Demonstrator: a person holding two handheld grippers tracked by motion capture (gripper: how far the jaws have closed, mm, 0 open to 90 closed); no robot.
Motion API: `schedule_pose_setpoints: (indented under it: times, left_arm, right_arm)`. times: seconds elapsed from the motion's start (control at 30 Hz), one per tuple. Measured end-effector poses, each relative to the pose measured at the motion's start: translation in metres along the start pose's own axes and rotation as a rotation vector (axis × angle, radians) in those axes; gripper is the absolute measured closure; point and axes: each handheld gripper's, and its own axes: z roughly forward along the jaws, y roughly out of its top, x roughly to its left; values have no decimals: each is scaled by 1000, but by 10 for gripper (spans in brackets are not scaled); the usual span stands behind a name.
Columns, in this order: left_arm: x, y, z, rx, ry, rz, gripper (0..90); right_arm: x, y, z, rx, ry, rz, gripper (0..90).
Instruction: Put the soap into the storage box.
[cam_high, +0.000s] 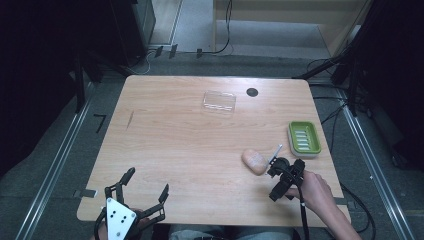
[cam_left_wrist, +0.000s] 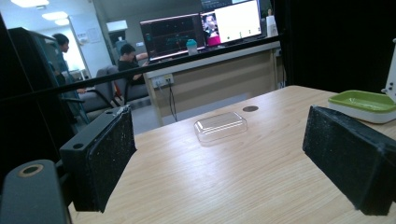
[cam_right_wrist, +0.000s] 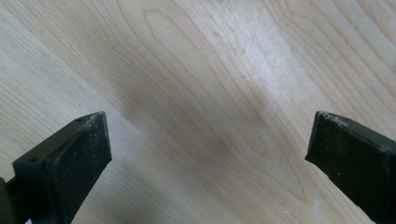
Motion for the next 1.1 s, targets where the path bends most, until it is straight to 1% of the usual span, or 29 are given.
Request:
schedule_pose_setpoints:
  times: [0.03,0.13,0.27,0.3,0.33,0.53,0.67,0.7,0.77,1.0,1.03,1.1]
  left_arm:
    - [0,0,0,0,-1,3,99]
    - [0,0,-1,0,5,4,99]
    - [0,0,-2,0,7,8,99]
    - [0,0,-2,2,10,6,99]
    - [0,0,-2,0,12,1,99]
    - [0,0,-2,0,8,5,99]
    - [0,0,-1,1,9,6,99]
    - [0,0,-1,-3,3,9,99]
    - [0,0,-1,-1,6,9,99]
    - [-1,0,-1,-3,4,10,99]
    - [-1,0,-1,-3,4,10,99]
    - [-1,0,-1,-3,5,12,99]
  right_arm:
    - [0,1,0,-8,2,0,0]
    - [0,4,-2,-3,5,-7,0]
    - [3,15,-6,-14,1,-21,0]
    - [4,18,-6,-14,8,-26,0]
    - [4,20,-7,-12,8,-34,0]
    - [7,33,-9,-11,3,-48,0]
    - [7,39,-9,-8,7,-46,0]
    - [6,40,-10,-12,3,-49,0]
    - [5,43,-10,-9,13,-40,0]
    - [0,55,-11,-6,18,-34,0]
    - [0,57,-11,-4,19,-23,0]
    - [-2,61,-12,-10,22,-27,0]
